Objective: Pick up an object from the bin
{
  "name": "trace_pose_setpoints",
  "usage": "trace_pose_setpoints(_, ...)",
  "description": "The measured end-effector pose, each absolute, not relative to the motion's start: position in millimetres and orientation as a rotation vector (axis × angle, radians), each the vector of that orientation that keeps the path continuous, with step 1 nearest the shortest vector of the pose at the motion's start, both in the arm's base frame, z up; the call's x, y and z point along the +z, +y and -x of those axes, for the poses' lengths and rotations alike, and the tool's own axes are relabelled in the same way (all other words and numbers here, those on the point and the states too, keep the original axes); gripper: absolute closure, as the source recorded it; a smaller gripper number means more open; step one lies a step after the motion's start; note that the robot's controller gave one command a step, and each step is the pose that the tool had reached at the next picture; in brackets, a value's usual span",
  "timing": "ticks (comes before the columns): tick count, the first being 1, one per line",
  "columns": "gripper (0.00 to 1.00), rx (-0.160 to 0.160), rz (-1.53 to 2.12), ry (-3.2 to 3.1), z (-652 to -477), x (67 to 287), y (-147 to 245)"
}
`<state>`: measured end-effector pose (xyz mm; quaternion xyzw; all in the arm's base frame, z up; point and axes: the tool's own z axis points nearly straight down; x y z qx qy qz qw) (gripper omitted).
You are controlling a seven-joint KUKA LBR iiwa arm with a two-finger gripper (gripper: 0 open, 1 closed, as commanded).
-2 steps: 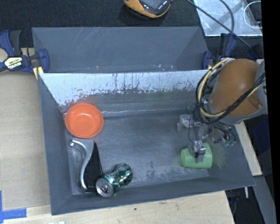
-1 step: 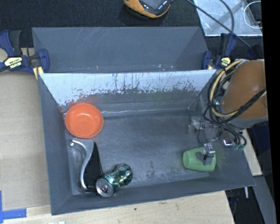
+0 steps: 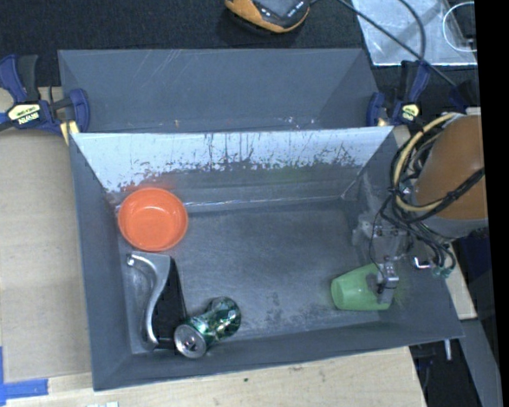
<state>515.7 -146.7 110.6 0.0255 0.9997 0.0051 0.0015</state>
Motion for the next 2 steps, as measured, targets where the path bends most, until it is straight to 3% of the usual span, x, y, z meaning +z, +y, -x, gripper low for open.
trace_pose_setpoints(1, 0.00, 0.002, 0.219, 3.129, -505.5, 70.1, -146.4)
trace_pose_setpoints(2, 1.00, 0.015, 0.112, 3.138, -500.6, 70.2, -145.5)
